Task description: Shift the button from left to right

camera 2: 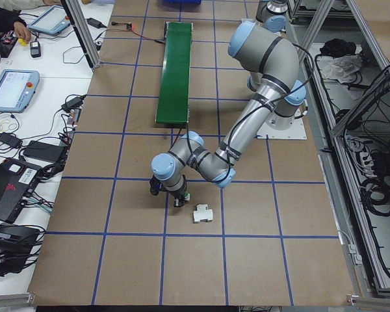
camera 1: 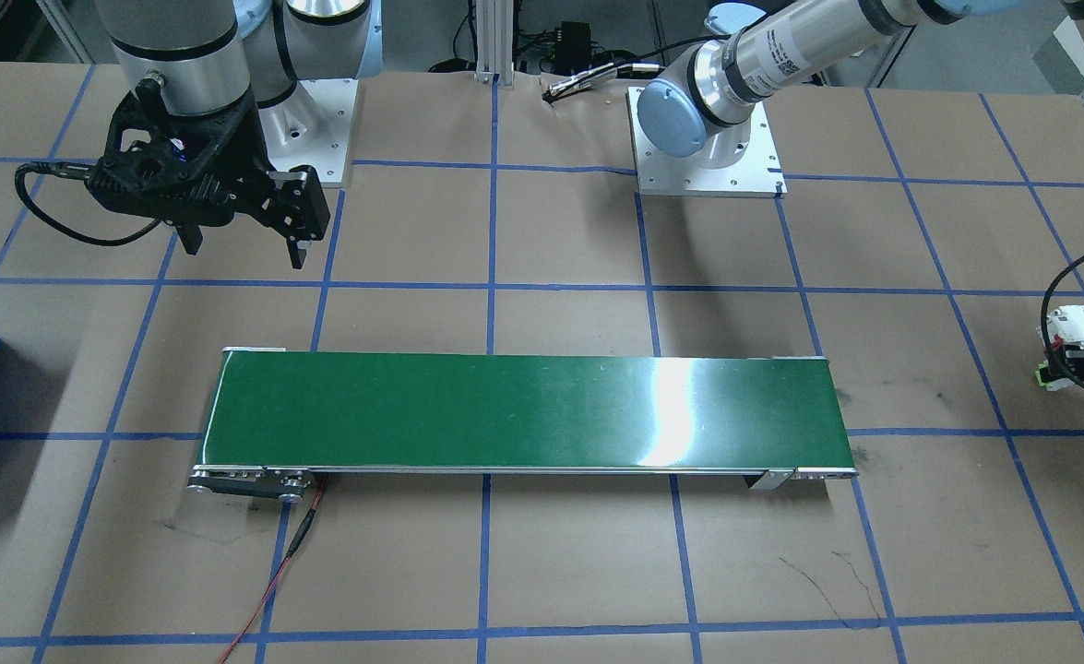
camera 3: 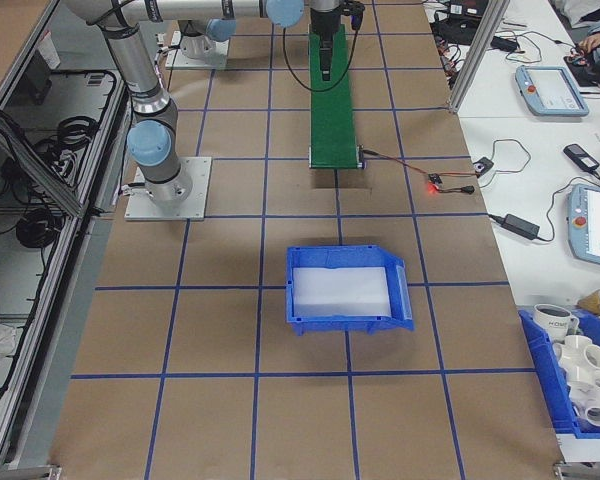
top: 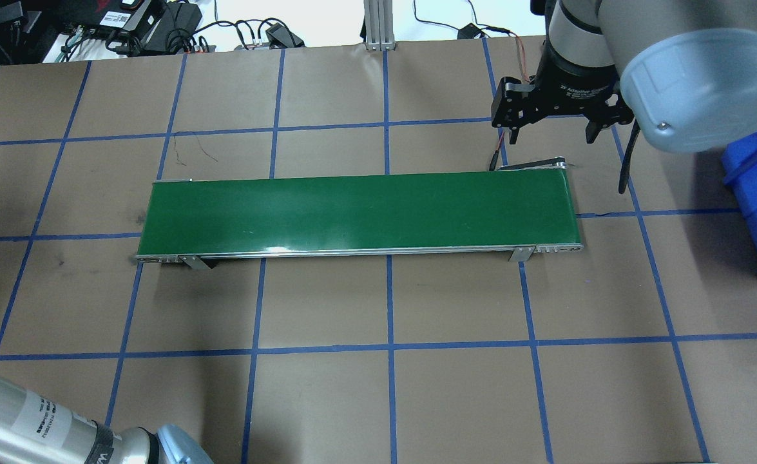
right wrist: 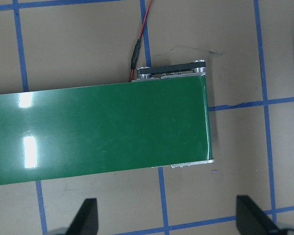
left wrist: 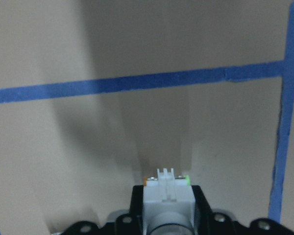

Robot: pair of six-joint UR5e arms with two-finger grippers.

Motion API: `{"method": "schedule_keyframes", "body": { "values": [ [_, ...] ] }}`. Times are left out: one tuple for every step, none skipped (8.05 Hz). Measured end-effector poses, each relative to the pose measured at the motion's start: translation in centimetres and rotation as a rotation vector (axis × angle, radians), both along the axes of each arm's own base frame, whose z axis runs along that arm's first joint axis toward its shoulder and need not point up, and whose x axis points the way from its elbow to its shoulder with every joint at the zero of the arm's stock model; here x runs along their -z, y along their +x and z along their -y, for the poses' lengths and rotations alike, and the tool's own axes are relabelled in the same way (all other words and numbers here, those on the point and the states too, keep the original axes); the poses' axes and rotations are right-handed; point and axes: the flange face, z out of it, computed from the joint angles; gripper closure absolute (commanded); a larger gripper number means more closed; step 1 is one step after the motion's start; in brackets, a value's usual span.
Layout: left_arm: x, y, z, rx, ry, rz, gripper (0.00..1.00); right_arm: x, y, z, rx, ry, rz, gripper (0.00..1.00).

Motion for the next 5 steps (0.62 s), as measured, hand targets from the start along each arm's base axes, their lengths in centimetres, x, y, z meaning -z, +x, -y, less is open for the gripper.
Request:
{"method": "schedule_keyframes", "body": {
  "values": [
    [-1.2,-0.3,0.2,0.001,-0.009,0.013,1.00,0.0,0.0,0.0,0.000,0.000,0.000,0.00],
    [-3.7,-1.2,0.6,0.011,-0.025,0.034,1.00,0.0,0.0,0.0,0.000,0.000,0.000,0.00],
    [-7.3,-3.1,1.1,0.027,-0.041,0.056,1.00,0.0,0.0,0.0,0.000,0.000,0.000,0.00],
    [-10.9,-5.7,1.8,0.041,-0.068,0.081,1.00,0.0,0.0,0.0,0.000,0.000,0.000,0.00],
    [-13.9,-8.8,2.7,0.063,-0.091,0.096,1.00,0.0,0.0,0.0,0.000,0.000,0.000,0.00]
  ]
}}
